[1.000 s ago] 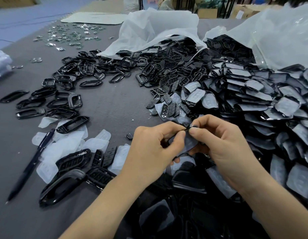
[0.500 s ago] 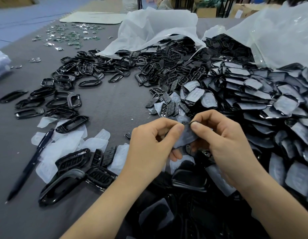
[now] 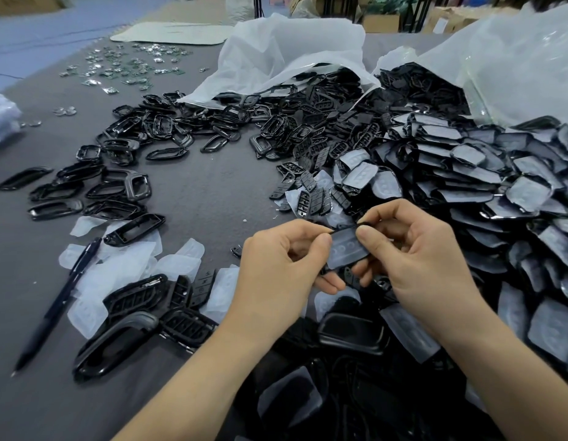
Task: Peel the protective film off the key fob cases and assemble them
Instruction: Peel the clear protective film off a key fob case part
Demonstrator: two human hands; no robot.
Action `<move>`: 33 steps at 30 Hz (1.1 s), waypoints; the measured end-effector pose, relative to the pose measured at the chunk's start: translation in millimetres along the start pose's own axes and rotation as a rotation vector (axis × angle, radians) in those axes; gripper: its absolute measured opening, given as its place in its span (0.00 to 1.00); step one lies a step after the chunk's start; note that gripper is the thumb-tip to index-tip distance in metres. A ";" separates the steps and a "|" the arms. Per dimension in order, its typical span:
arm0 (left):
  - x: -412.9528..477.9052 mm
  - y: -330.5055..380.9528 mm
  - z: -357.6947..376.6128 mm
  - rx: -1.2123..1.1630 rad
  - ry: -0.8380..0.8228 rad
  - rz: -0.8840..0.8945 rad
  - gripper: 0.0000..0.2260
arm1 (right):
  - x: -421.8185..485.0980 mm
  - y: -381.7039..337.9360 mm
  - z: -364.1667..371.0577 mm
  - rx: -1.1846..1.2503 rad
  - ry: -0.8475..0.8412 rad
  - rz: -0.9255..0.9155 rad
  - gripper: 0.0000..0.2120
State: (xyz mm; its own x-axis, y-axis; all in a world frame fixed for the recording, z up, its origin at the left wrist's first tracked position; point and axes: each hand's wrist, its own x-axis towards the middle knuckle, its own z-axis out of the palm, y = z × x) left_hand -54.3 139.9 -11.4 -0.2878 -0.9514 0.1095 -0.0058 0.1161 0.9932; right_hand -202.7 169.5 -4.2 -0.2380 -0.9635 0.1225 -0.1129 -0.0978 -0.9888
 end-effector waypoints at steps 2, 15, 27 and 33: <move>0.7 -1.2 -0.3 -0.001 0.006 -0.001 0.10 | -0.4 -0.6 0.1 -0.005 -0.013 -0.008 0.03; 0.2 1.7 -1.7 0.110 -0.064 0.034 0.08 | -2.9 -8.4 0.2 0.055 -0.156 0.082 0.04; 0.0 -4.4 0.0 0.587 -0.224 0.715 0.13 | 6.9 -12.7 -16.0 0.270 -0.088 0.419 0.05; -0.2 3.6 0.0 0.178 -0.107 0.310 0.11 | 5.8 -17.3 -14.2 0.414 -0.127 0.422 0.10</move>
State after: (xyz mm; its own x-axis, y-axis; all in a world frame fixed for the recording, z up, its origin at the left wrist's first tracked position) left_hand -54.2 140.5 -7.9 -0.4002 -0.8292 0.3902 -0.0662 0.4508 0.8902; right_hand -215.7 169.2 14.9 -0.0603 -0.9600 -0.2735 0.3568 0.2352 -0.9041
